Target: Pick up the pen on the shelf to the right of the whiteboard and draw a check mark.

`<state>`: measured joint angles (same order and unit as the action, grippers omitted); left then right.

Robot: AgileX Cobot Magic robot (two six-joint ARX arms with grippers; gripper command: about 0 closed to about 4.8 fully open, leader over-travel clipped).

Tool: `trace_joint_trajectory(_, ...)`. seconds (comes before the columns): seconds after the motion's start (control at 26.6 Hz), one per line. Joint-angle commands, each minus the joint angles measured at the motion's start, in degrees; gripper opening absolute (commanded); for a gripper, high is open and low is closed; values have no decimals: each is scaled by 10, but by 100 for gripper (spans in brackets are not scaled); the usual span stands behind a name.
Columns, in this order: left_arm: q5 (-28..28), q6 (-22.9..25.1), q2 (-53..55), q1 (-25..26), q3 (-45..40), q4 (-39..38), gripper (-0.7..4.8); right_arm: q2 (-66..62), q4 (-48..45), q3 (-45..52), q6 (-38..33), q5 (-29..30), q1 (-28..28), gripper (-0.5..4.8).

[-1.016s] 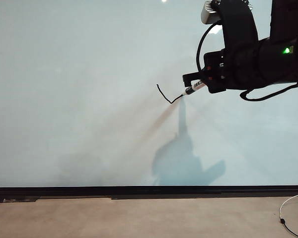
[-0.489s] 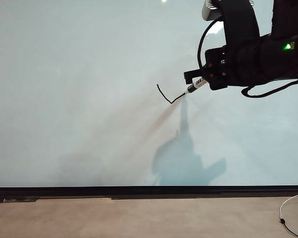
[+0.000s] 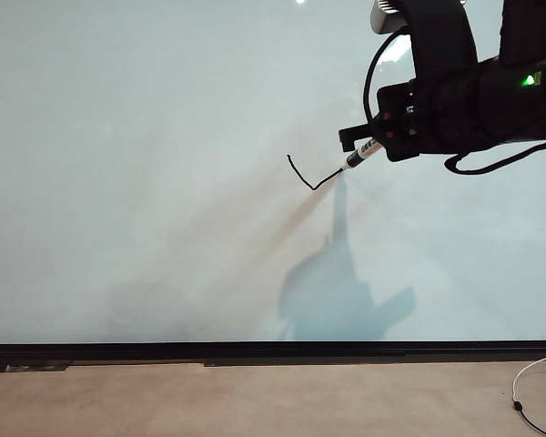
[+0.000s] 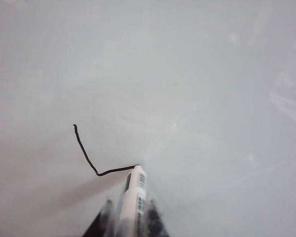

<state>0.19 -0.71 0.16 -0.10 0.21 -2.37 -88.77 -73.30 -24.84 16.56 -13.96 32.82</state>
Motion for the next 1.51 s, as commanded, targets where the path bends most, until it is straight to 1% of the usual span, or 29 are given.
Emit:
trace_joint_trajectory(0.04, 0, 3, 0, 0, 2, 7, -4, 9, -8, -2, 5, -18, -3, -6)
trace_joint_trajectory(0.23, 0, 3, 0, 0, 2, 7, -5, 22, -5, 5, 9, -18, -3, -6)
trace_joint_trajectory(0.72, 0, 3, 0, 0, 2, 7, -4, 57, 2, 11, 34, -40, -4, -6)
trace_joint_trajectory(1.05, 0, 3, 0, 0, 2, 7, -4, 87, 7, 26, 39, -43, -16, -6)
trace_joint_trajectory(1.2, 0, 3, 0, 0, 2, 7, -4, 120, 8, 50, 35, -42, -13, -6)
trace_joint_trajectory(1.28, 0, 3, 0, 0, 2, 7, -4, 163, 13, 72, 31, -39, -12, -6)
trace_joint_trajectory(1.36, 0, 3, 0, 0, 2, 7, -5, 210, 31, 90, 30, -40, -12, -6)
trace_joint_trajectory(1.43, 0, 3, 0, 0, 2, 7, -5, 246, 69, 97, 30, -42, -12, -6)
trace_joint_trajectory(1.47, 0, 3, 0, 0, 2, 7, -4, 284, 126, 100, 30, -46, -15, -6)
trace_joint_trajectory(1.51, 0, 3, 0, 0, 2, 7, -4, 300, 149, 100, 30, -46, -15, -6)
